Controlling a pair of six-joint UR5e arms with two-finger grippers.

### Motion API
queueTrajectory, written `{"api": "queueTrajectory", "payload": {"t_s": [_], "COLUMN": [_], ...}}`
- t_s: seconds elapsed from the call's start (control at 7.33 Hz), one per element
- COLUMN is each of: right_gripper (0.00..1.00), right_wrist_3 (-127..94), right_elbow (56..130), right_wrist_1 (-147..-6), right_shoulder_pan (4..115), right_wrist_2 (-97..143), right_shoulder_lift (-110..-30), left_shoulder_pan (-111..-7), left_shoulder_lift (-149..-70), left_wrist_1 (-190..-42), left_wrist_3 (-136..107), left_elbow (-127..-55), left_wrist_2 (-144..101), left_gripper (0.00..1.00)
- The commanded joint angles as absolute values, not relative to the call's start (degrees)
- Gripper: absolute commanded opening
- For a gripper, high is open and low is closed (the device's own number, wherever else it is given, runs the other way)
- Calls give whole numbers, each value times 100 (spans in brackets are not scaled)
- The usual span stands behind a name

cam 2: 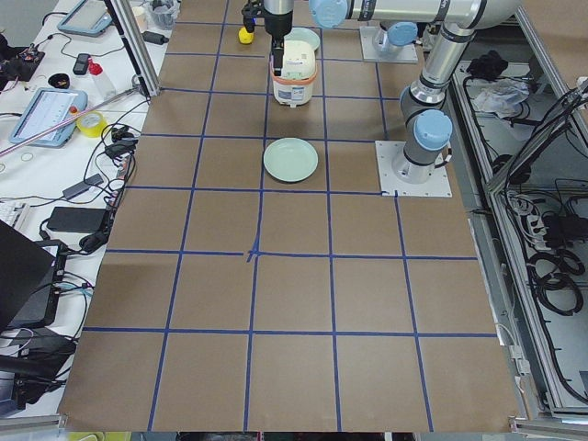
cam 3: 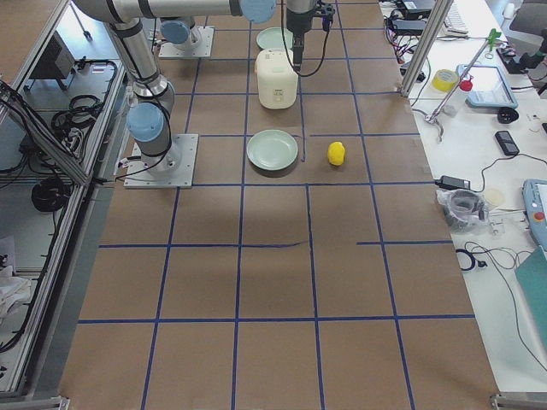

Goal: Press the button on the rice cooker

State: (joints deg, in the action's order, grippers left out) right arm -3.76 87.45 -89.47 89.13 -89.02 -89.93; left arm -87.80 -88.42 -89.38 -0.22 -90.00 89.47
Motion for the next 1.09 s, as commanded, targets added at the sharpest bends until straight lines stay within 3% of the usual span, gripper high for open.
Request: {"api": "queueTrajectory", "payload": {"t_s": [0.0,0.95], "right_gripper": [100,100], "right_wrist_3": [-369,-247], "right_elbow": [8745,8666], "right_wrist_1": [-8947,-9219], "right_shoulder_pan": [8921,8903], "right_wrist_2": [-8895,-8789], "right_shoulder_lift": [-8991,-8947], "left_shoulder_pan": [-8780,-8780], "left_shoulder_lift": [-8842,-8842], "left_wrist_1": [-8938,-8938], "left_wrist_3": [-26,-26], "left_elbow": [-9000,-9000], "left_wrist_2": [8947,8947], "left_gripper": [100,100]}}
